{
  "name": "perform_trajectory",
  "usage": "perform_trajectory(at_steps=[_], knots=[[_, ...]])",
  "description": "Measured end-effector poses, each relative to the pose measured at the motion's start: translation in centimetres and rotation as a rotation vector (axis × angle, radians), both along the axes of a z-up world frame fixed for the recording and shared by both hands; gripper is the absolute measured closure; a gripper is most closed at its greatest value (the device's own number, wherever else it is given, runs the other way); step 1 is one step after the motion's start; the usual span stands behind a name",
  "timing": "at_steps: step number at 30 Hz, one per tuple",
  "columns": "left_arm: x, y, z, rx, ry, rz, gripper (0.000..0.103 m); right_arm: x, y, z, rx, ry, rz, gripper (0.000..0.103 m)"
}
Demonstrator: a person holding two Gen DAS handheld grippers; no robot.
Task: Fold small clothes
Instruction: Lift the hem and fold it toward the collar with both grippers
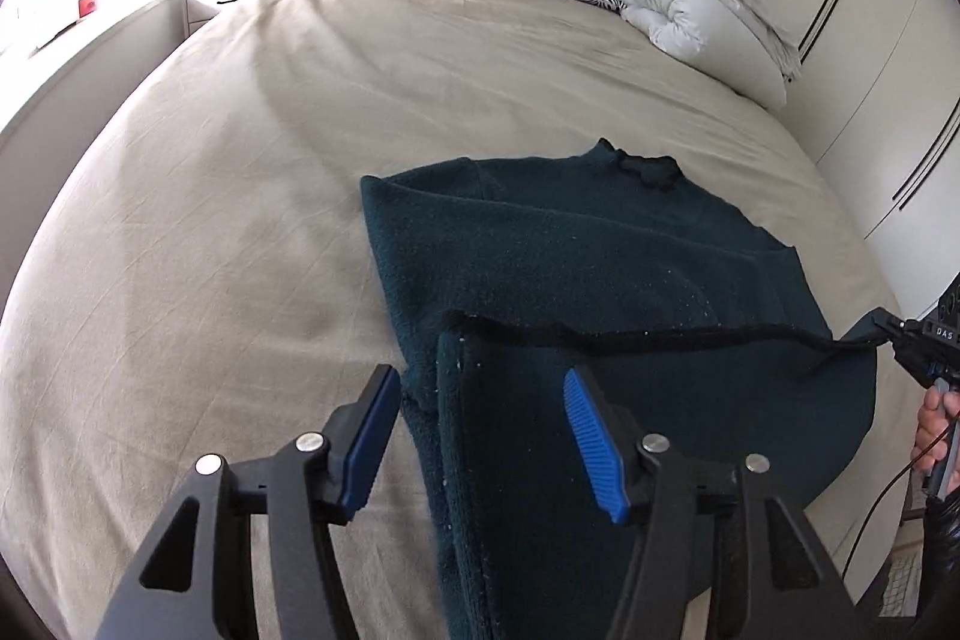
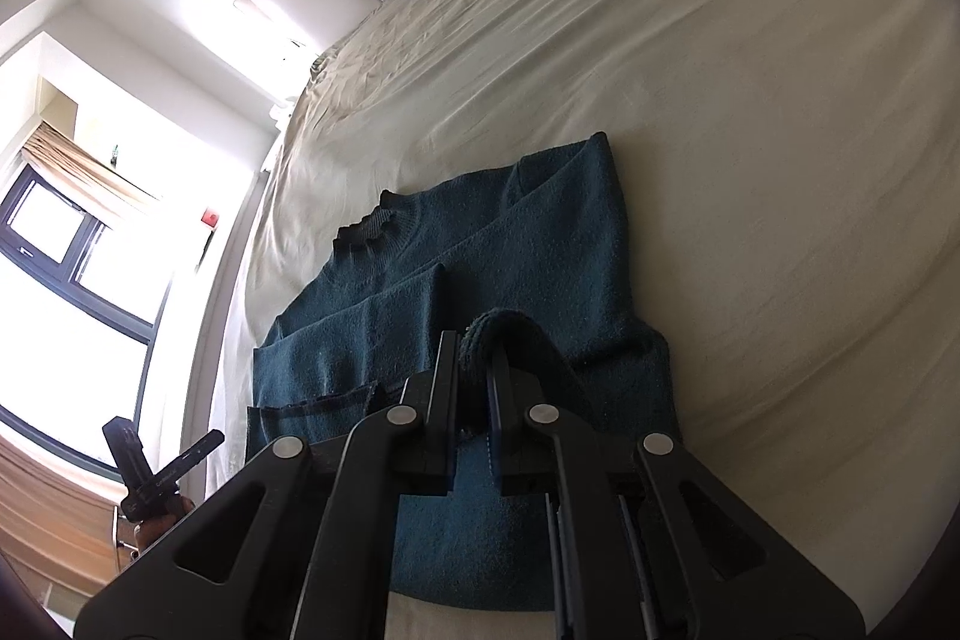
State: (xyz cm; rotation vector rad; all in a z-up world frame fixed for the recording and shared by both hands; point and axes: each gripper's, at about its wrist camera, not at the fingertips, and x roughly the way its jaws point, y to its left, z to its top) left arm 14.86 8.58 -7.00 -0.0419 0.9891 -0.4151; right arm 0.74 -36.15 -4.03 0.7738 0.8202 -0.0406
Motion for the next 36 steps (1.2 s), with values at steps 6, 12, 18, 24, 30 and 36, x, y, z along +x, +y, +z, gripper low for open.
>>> perform_trajectory(at_steps=[6,12,18,24,30,36], knots=[[1.3,-0.6,-1.6,0.081,-0.01,0.023,0.06,0.0,0.1,-0.9,-0.015,0.009,-0.006,0.096],[1.3,-1.5,-2.6,0.13,-0.022,0.007,0.066,0.1,0.3,-1.2,-0.026,0.014,-0.007,0.096],[1.0,-1.9,-2.5,0.164,-0.063,0.0,0.073,-0.1,0.5,-0.9,-0.038,0.013,-0.006,0.096],[0.4,-2.4,-2.3,0.203,-0.107,-0.013,0.075,-0.3,0.5,-0.9,-0.036,0.013,-0.006,0.096],[-0.2,-1.9,-1.2,0.176,-0.171,0.02,0.074,-0.3,0.6,-0.9,-0.037,0.011,-0.001,0.096],[0.7,-2.2,-2.4,0.165,-0.108,-0.01,0.074,-0.4,0.5,-1.0,-0.034,0.011,0.001,0.096]])
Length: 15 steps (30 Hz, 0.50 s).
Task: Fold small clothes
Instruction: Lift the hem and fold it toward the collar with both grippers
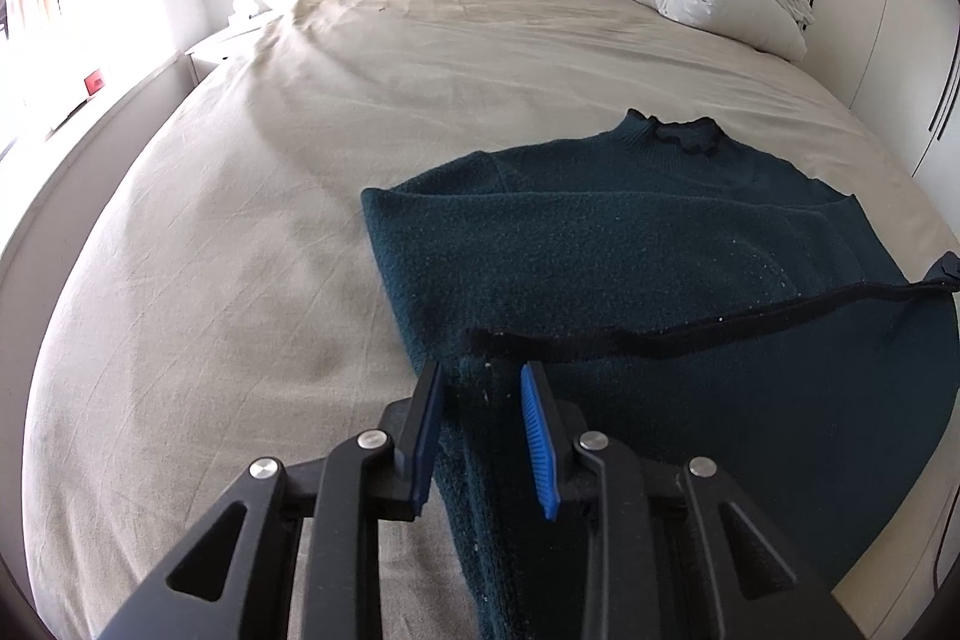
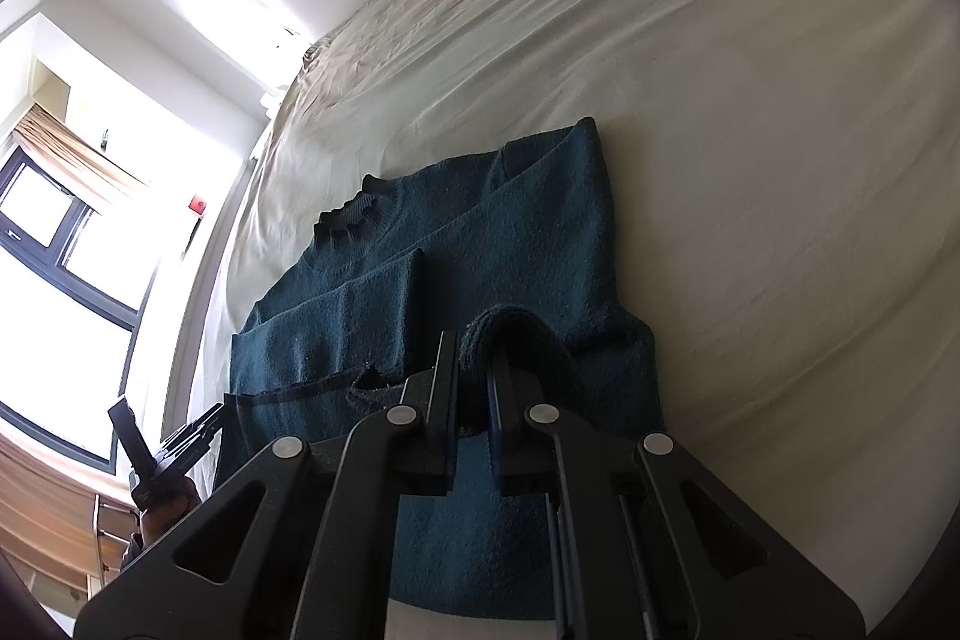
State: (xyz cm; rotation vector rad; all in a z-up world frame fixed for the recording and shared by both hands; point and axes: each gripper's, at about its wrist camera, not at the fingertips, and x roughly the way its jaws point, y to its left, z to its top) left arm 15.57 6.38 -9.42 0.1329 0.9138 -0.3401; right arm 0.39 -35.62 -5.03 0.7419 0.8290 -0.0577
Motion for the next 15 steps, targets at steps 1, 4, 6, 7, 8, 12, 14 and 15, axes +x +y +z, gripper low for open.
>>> perform_trajectory(at_steps=[1,4,6,7,8,12,14,15], knots=[[0.0,0.0,0.0,-0.007,0.0,0.0,0.074,0.0,0.0,0.0,-0.001,0.002,0.001,0.096],[-0.4,-0.2,0.2,-0.011,-0.017,-0.02,0.074,-0.1,0.0,-0.3,0.001,0.009,-0.002,0.096],[-0.4,-0.6,-0.2,0.006,-0.006,-0.04,0.074,-0.1,0.0,-0.4,0.005,0.01,-0.004,0.096],[-0.4,-0.7,-0.3,0.015,-0.007,-0.045,0.074,-0.1,0.1,-0.4,0.005,0.012,-0.004,0.096],[-0.4,-0.8,-0.3,0.012,-0.007,-0.047,0.075,0.0,0.1,-0.4,0.004,0.011,-0.002,0.096],[-0.3,-0.9,-0.2,0.003,-0.009,-0.046,0.09,0.1,0.3,-0.4,-0.001,0.01,0.002,0.096],[-0.5,-1.1,-0.1,0.014,-0.017,-0.062,0.095,0.1,0.3,-0.3,-0.001,0.009,0.0,0.096],[-0.7,-1.2,0.0,0.019,-0.023,-0.069,0.095,0.0,0.4,-0.3,-0.002,0.008,-0.003,0.096]])
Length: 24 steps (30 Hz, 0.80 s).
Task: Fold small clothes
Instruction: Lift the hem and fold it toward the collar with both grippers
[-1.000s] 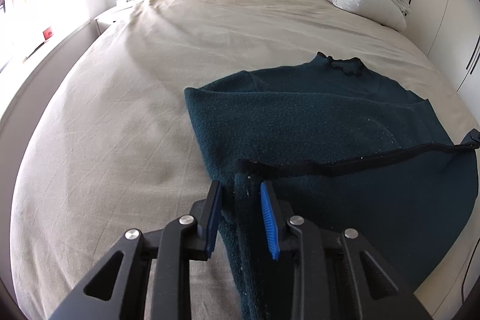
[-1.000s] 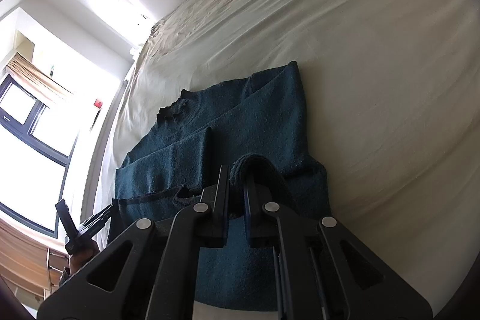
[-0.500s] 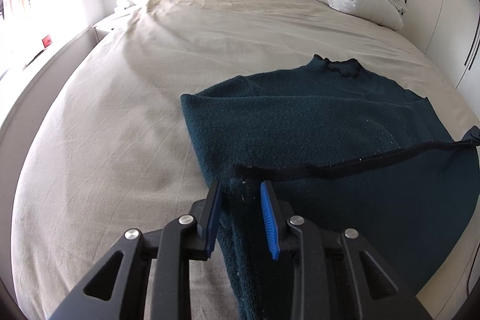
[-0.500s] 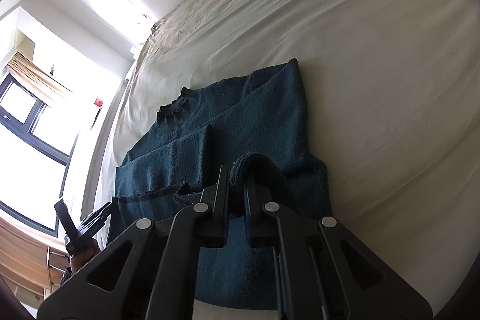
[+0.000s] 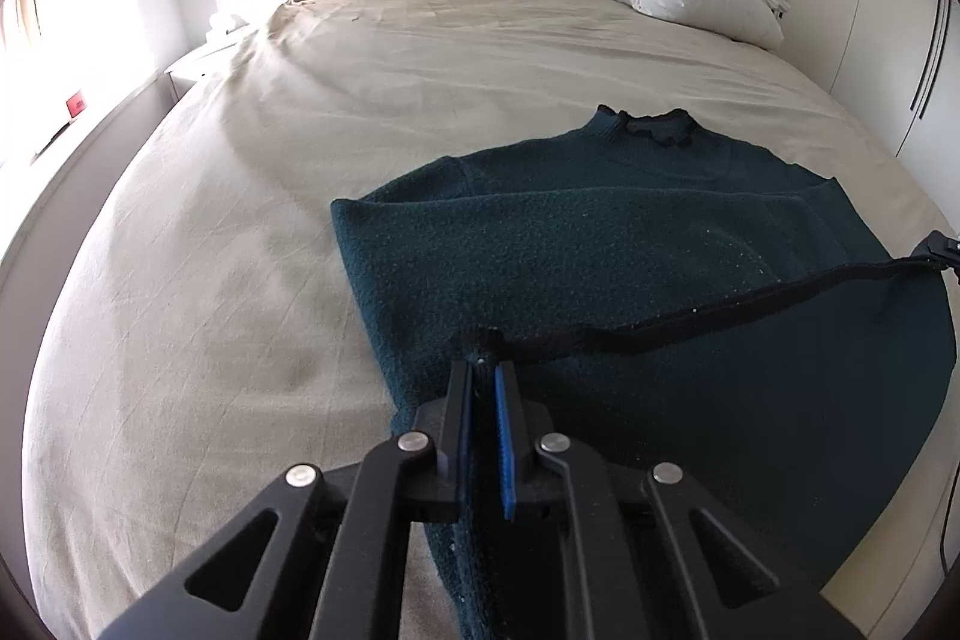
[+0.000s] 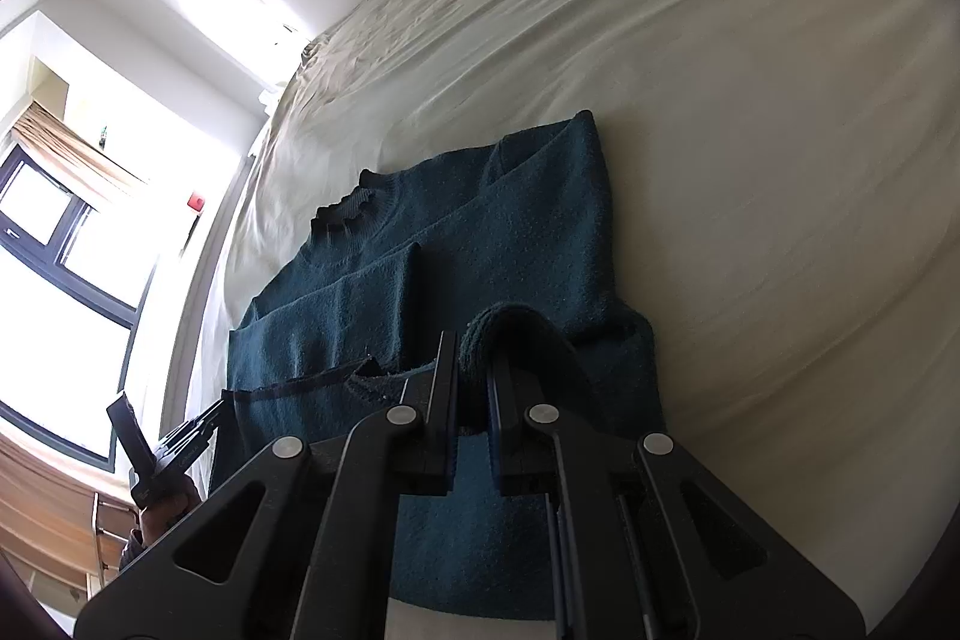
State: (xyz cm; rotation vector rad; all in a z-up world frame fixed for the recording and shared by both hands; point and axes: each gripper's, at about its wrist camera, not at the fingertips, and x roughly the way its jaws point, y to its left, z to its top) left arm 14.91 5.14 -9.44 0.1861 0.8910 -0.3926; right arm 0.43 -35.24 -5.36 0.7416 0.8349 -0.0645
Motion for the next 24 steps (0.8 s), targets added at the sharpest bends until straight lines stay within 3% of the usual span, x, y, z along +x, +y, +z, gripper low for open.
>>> perform_trajectory(at_steps=[4,15,24], knots=[[-0.6,0.4,0.9,-0.018,-0.032,0.019,0.096,-0.1,0.3,0.3,-0.02,-0.005,-0.004,0.097],[-1.0,3.6,6.7,-0.167,-0.141,0.105,0.096,-0.9,-0.4,2.9,-0.051,-0.06,-0.037,0.097],[0.9,3.4,8.1,-0.186,-0.167,0.134,0.096,1.3,-1.9,4.7,-0.051,-0.084,-0.055,0.098]])
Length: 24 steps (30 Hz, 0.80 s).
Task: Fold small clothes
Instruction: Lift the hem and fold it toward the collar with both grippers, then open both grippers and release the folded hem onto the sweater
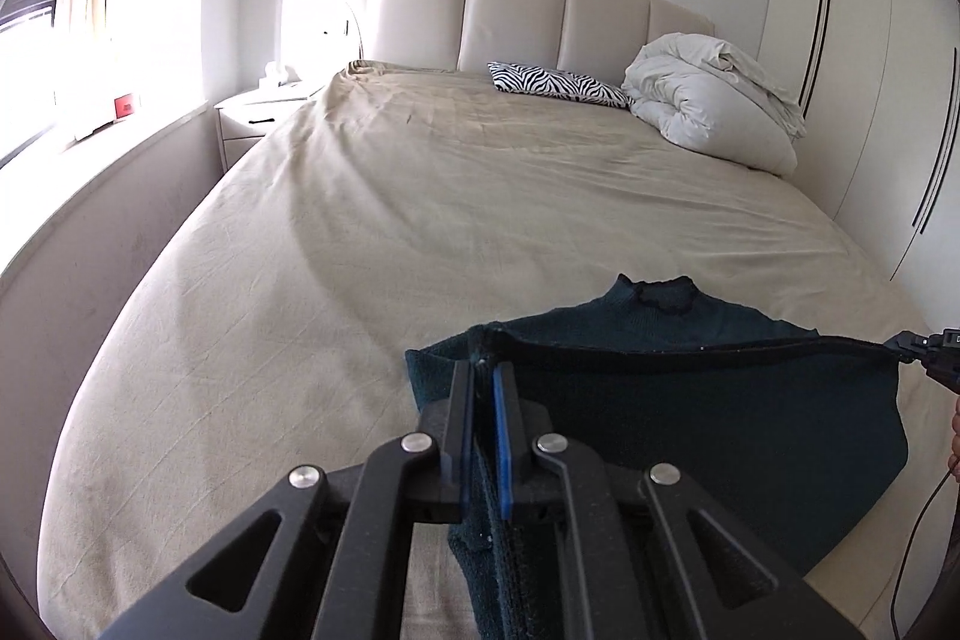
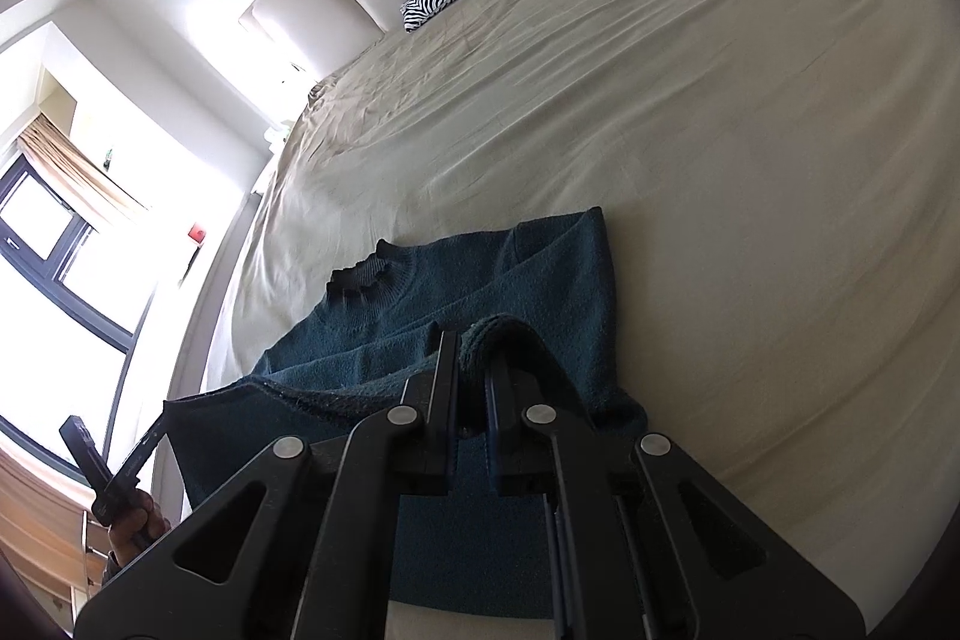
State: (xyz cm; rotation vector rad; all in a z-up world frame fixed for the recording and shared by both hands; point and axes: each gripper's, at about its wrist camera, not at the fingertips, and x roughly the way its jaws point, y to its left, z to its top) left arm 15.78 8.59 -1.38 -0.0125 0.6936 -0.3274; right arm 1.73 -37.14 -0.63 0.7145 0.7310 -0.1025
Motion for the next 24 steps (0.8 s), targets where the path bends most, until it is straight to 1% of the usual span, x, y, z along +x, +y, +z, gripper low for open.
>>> perform_trajectory(at_steps=[7,11,17,21,24], knots=[[3.1,0.1,0.3,-0.029,0.014,0.043,0.096,4.6,-0.8,0.6,-0.021,0.003,-0.004,0.098],[5.4,0.0,-0.2,-0.037,0.035,0.06,0.096,7.8,-1.3,0.2,-0.035,0.024,-0.004,0.098],[8.3,-1.2,-2.4,-0.016,0.088,0.073,0.096,12.4,-2.2,-2.3,-0.047,0.094,-0.016,0.098],[10.1,-1.6,-4.2,-0.011,0.121,0.087,0.096,14.6,-3.0,-4.7,-0.045,0.14,-0.036,0.098],[11.2,-1.7,-5.3,-0.012,0.137,0.098,0.097,15.9,-3.6,-6.1,-0.044,0.155,-0.043,0.098]])
